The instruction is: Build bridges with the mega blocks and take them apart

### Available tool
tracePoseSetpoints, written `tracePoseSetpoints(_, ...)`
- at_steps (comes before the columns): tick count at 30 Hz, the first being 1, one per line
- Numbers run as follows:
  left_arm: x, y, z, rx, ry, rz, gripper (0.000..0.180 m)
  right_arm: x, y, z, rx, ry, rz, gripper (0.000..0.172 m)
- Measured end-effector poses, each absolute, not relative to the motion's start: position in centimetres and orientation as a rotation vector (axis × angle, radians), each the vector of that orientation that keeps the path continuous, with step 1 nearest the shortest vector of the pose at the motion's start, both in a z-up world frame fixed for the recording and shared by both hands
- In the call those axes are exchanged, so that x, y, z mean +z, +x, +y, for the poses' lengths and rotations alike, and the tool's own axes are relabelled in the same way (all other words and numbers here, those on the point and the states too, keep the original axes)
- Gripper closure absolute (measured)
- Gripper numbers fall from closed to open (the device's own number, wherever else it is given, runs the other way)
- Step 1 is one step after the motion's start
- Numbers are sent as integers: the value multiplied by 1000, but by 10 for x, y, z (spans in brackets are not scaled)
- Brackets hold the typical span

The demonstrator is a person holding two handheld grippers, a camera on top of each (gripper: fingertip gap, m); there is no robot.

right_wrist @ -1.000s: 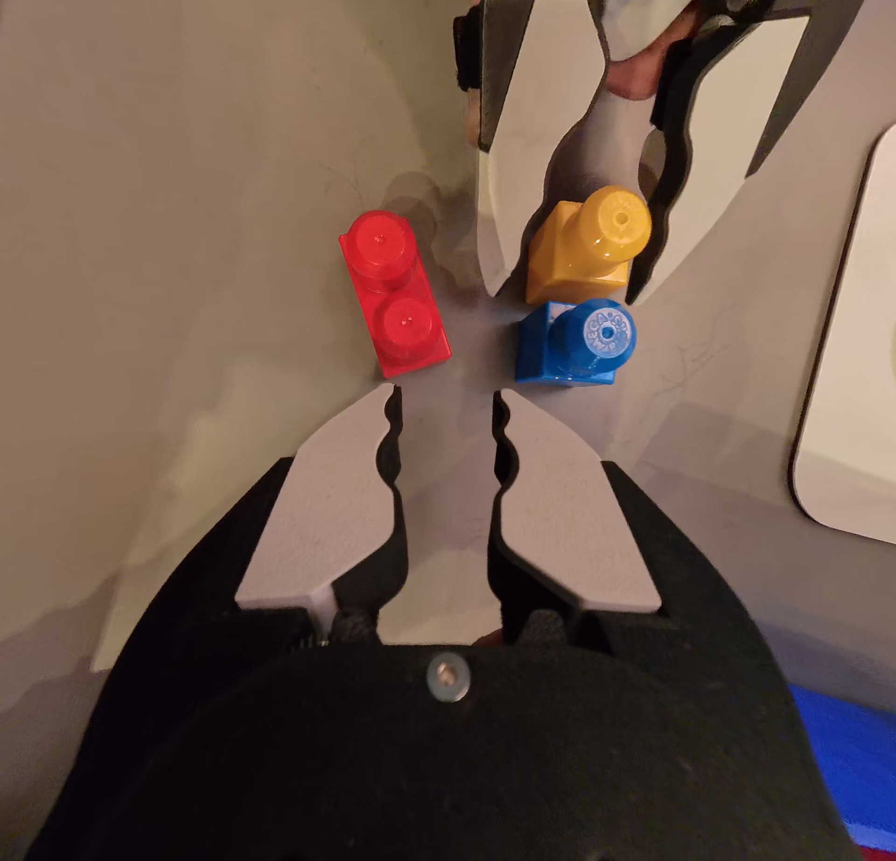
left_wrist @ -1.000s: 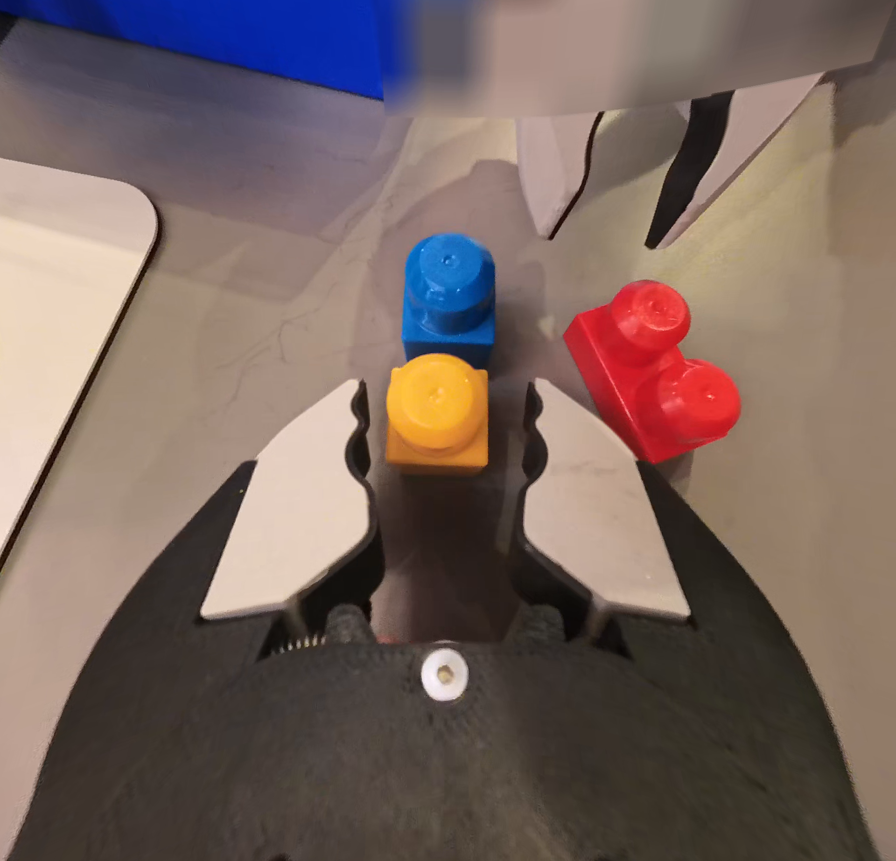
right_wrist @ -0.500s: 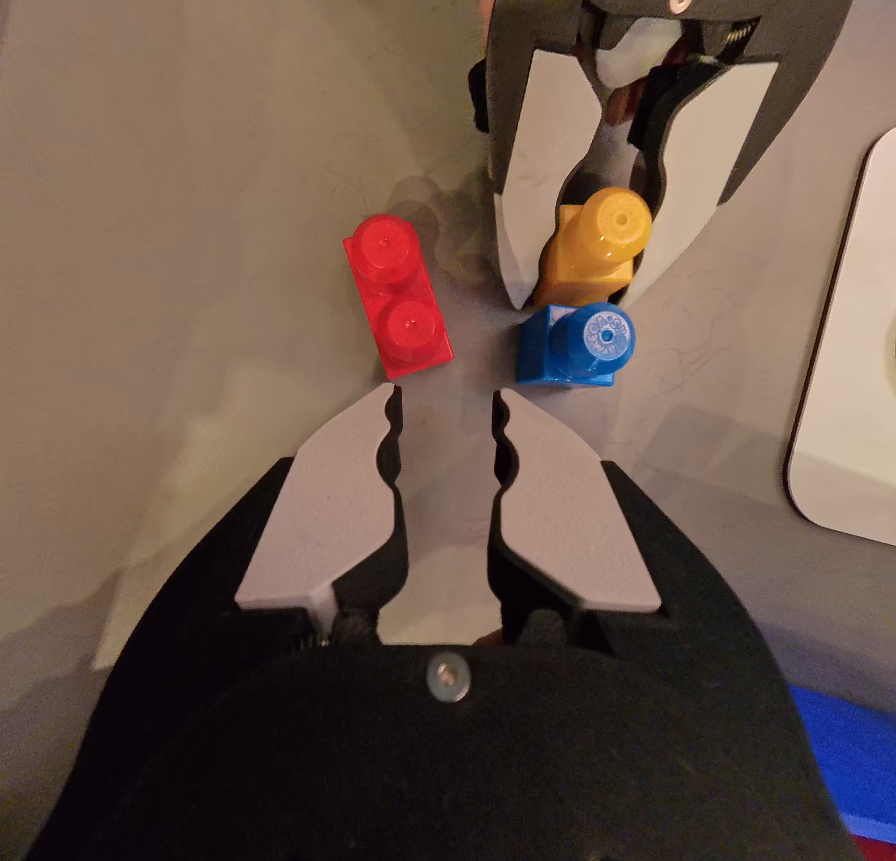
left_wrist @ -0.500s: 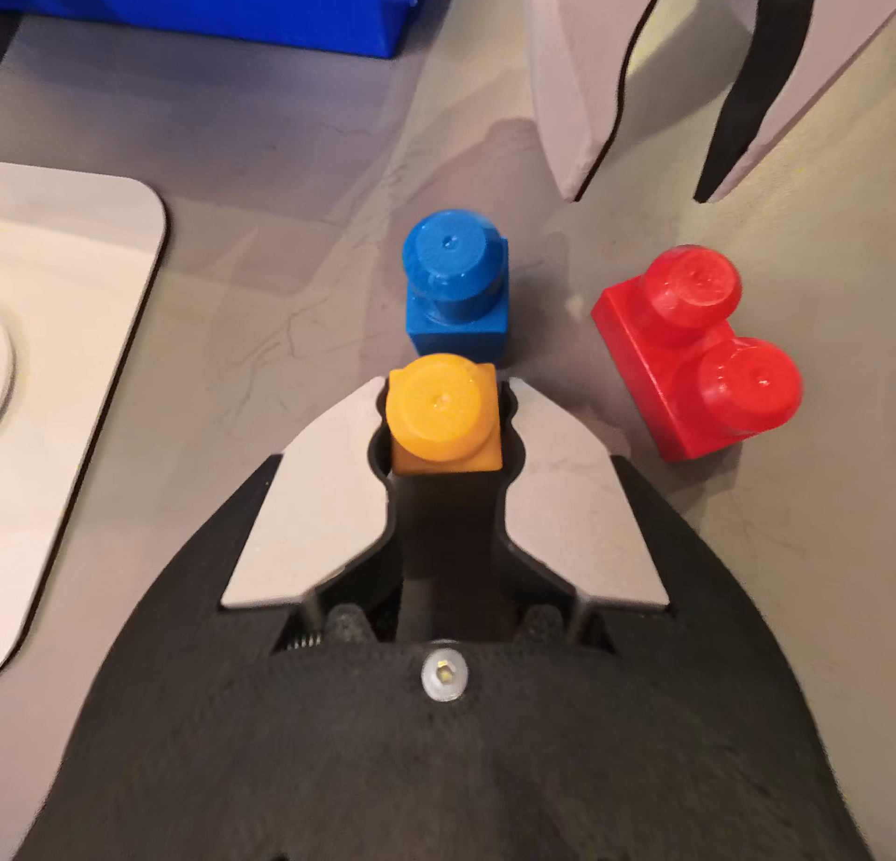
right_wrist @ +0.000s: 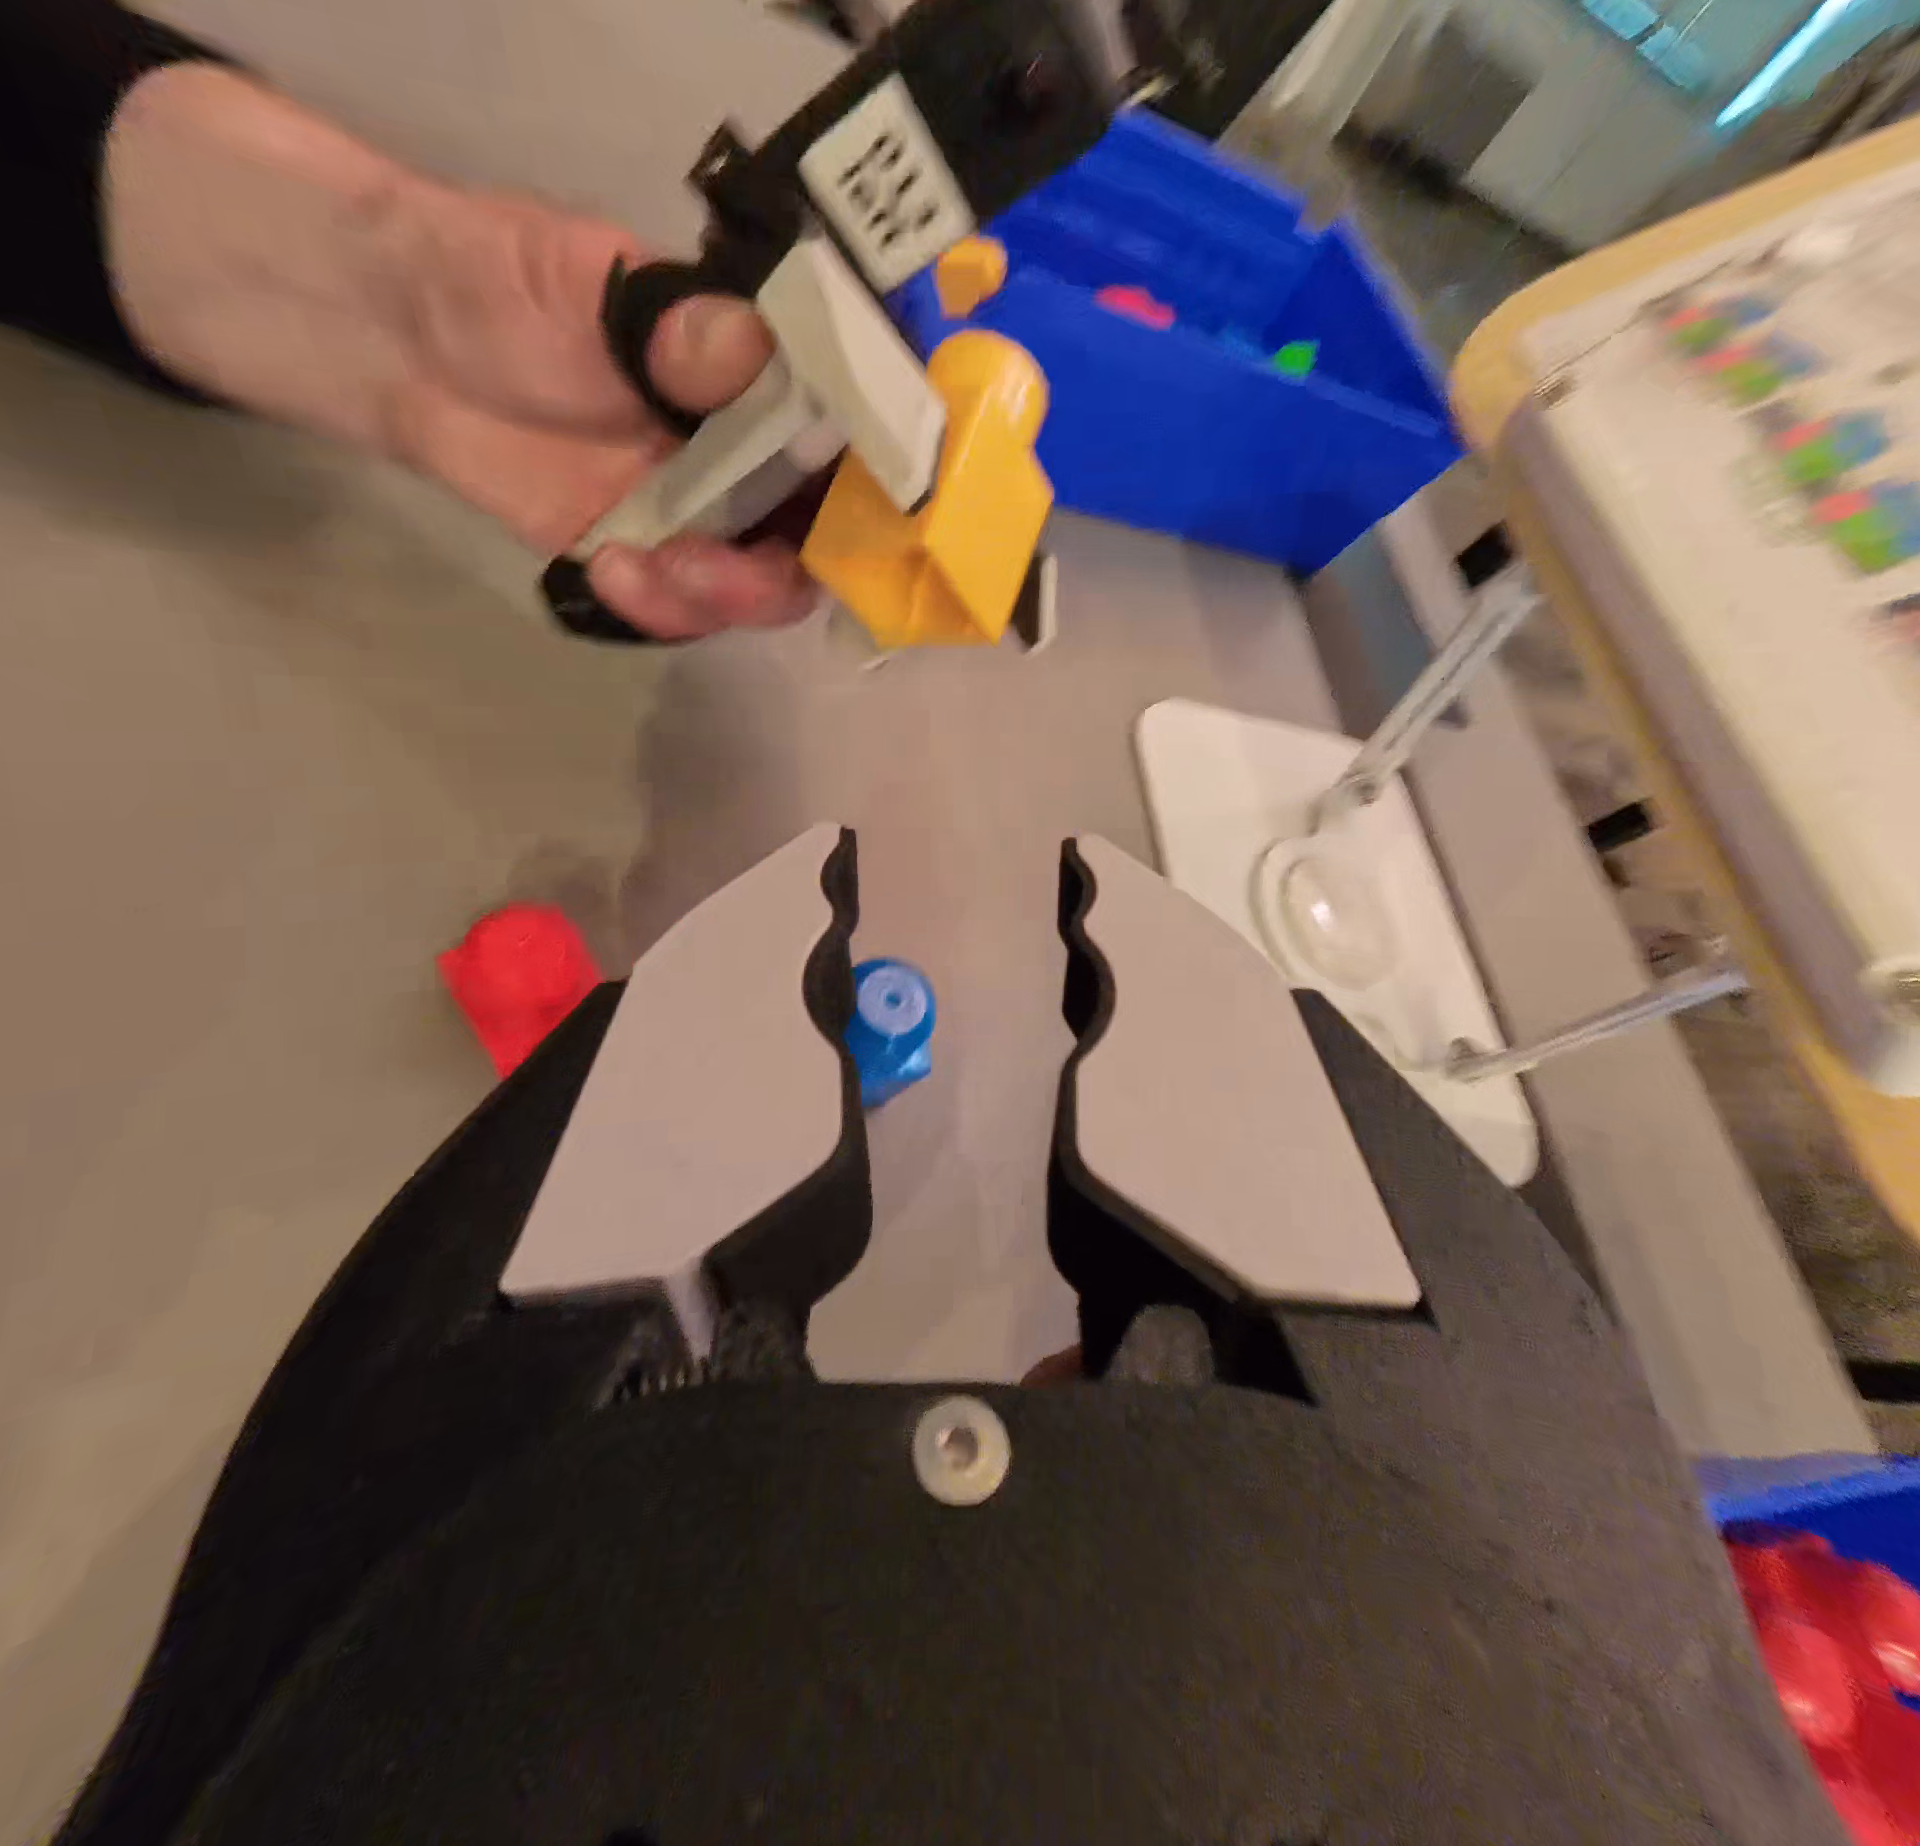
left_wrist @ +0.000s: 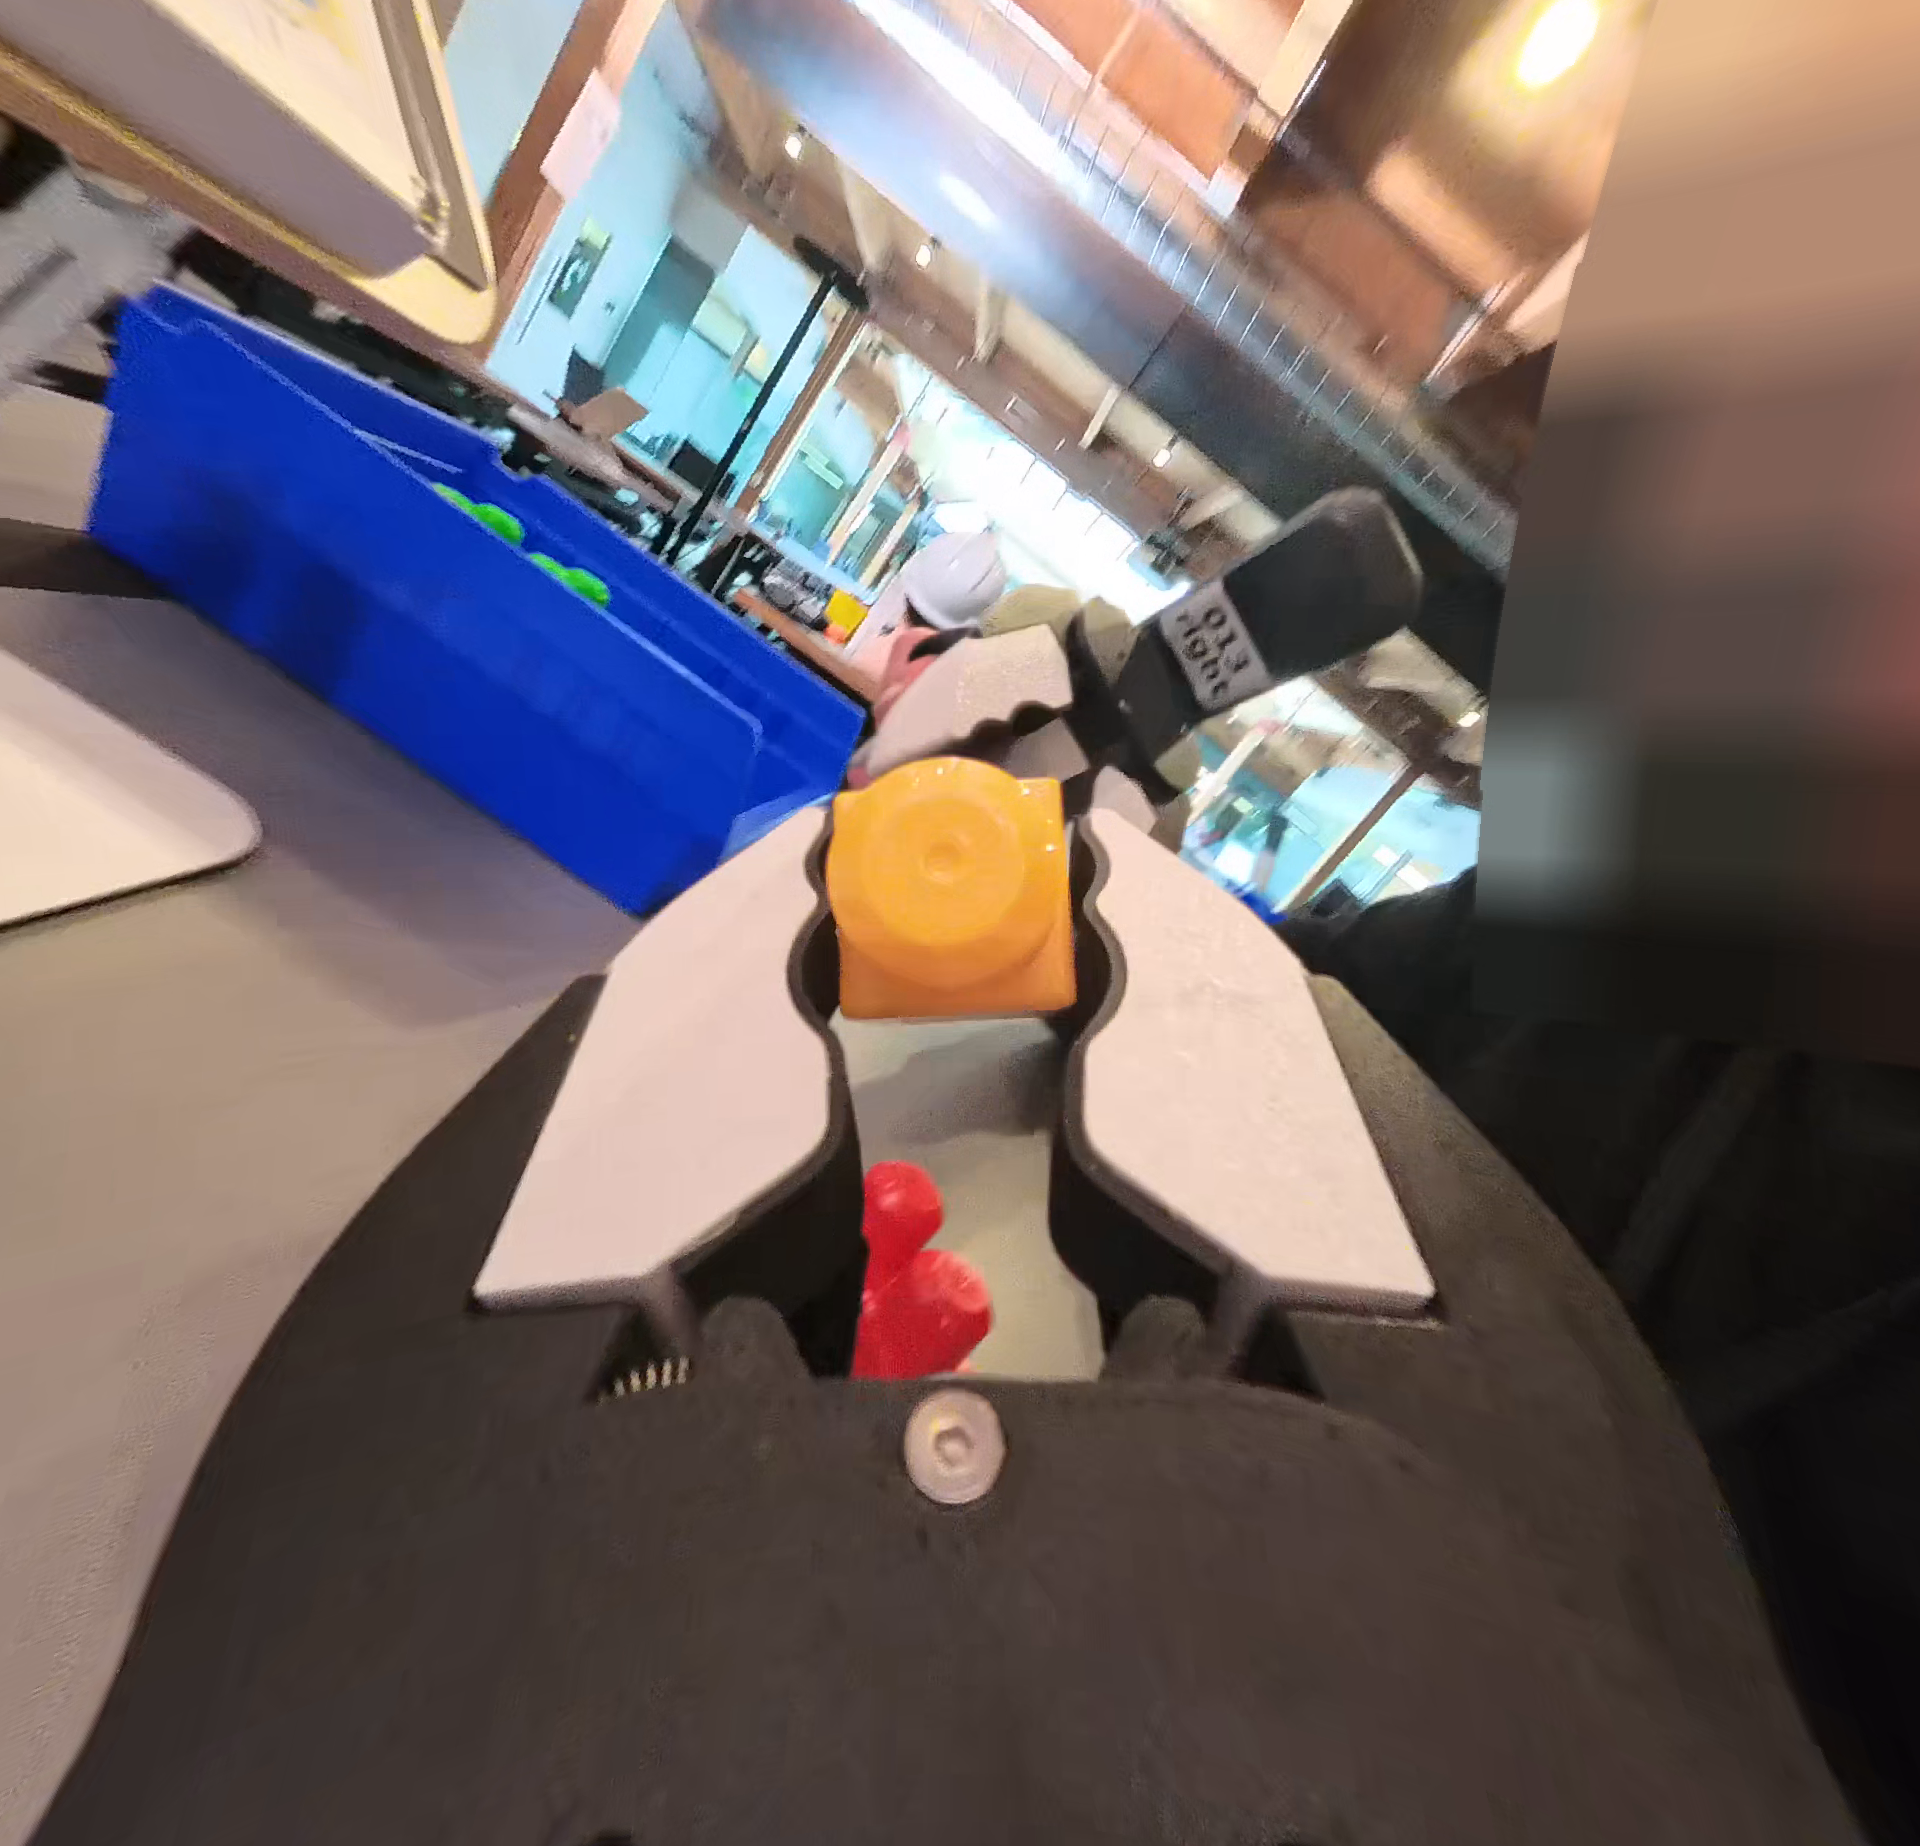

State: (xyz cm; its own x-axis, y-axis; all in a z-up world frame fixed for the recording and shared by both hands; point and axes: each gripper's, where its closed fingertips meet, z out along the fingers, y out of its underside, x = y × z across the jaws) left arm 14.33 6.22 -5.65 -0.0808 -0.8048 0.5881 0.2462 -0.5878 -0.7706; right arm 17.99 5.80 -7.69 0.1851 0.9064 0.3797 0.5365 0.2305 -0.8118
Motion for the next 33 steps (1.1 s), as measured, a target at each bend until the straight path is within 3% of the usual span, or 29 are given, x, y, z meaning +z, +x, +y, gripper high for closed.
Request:
tracePoseSetpoints(5,-51,165,47,-1937,-1390,499,140,-49,173,56,269,-1218,-1350,134)
tracePoseSetpoints(13,-49,188,37,-2082,-1374,405,139,-51,169,53,46,-1106,-1411,136)
tracePoseSetpoints(17,-48,197,31,-2148,-1349,368,139,-54,167,49,24,-1073,-1432,168)
tracePoseSetpoints(21,-47,198,29,-2128,-1349,407,139,-55,169,45,83,-1084,-1433,170)
tracePoseSetpoints(26,-47,183,35,-1925,-1394,574,122,-41,192,46,91,-1085,-1361,170)
tracePoseSetpoints(30,-104,166,58,-1322,-1693,964,114,-40,220,55,139,-1164,-1303,170)
tracePoseSetpoints(33,-137,168,66,-1098,-1805,1195,113,-56,226,54,175,-1203,-1311,170)
